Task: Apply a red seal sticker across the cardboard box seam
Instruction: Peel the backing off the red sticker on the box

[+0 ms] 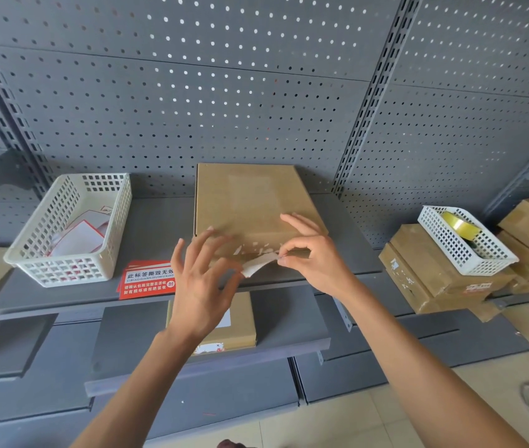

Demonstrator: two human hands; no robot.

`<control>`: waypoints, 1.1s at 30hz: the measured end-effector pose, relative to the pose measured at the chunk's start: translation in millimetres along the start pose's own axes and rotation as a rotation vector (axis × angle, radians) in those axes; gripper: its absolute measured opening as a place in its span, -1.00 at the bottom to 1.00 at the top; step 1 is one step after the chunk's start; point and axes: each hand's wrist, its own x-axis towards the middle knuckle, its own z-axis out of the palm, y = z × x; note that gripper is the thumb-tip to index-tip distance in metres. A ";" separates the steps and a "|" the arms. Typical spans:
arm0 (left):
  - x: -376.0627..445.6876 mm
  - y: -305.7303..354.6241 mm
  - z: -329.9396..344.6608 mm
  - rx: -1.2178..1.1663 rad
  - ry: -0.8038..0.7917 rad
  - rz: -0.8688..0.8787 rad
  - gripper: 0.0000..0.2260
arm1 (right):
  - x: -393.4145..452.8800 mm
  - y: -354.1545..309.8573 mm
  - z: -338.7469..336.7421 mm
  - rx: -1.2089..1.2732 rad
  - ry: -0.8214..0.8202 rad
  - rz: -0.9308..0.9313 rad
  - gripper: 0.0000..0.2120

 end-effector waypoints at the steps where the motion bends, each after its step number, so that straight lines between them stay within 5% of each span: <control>1: -2.7 0.9 0.5 0.001 -0.001 0.003 -0.92 | -0.3 -0.1 -0.3 0.002 -0.005 -0.002 -0.87; 12: 5.0 4.3 8.5 -0.034 0.030 -0.042 -0.98 | -5.5 -0.9 11.7 0.075 0.142 0.058 -0.47; 16: 5.3 8.7 5.6 -0.060 0.026 -0.074 -0.97 | -2.6 1.4 9.2 0.034 0.159 -0.011 -0.78; 25: -2.8 26.5 -1.0 -0.122 -0.114 -0.038 -0.53 | -3.3 -7.4 5.7 0.022 0.120 0.047 -0.90; 29: -11.2 37.6 0.5 -0.150 -0.153 -0.061 -0.33 | -11.8 -28.3 6.1 -0.094 0.109 0.092 -0.76; 33: -9.9 49.0 -2.3 -0.252 -0.010 -0.199 -0.68 | -23.0 -40.6 5.9 -0.156 0.168 0.050 -0.73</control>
